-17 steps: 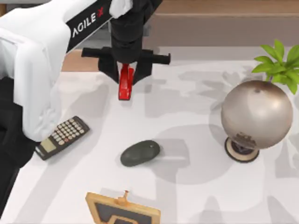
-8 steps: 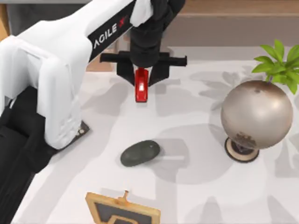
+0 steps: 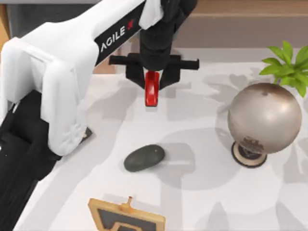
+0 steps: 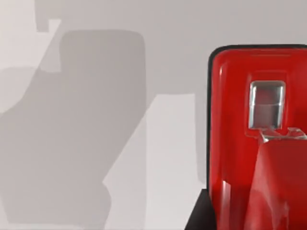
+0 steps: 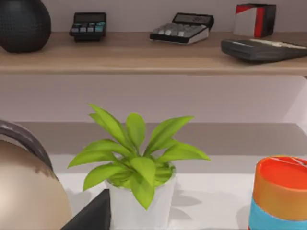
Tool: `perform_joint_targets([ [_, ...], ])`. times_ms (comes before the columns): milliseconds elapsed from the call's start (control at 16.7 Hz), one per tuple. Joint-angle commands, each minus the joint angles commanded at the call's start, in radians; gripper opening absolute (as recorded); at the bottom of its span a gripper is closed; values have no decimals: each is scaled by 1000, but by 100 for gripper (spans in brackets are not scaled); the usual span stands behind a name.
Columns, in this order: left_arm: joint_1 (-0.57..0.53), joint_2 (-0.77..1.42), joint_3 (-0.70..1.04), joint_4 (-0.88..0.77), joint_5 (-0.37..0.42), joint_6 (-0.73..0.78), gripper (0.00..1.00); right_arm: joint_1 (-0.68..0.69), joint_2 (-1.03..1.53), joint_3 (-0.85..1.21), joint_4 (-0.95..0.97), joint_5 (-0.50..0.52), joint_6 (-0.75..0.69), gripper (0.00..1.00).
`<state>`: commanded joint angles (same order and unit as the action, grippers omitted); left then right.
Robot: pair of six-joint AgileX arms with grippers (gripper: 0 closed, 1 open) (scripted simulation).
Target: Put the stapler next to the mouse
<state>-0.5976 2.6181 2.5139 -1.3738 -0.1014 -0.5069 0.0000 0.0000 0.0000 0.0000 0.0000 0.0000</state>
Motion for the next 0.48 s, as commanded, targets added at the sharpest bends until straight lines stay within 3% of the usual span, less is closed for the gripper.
perform_joint_targets([
  [480,-36,-9,-16,49,5,8,0,0,0,0,0,0,0,100],
])
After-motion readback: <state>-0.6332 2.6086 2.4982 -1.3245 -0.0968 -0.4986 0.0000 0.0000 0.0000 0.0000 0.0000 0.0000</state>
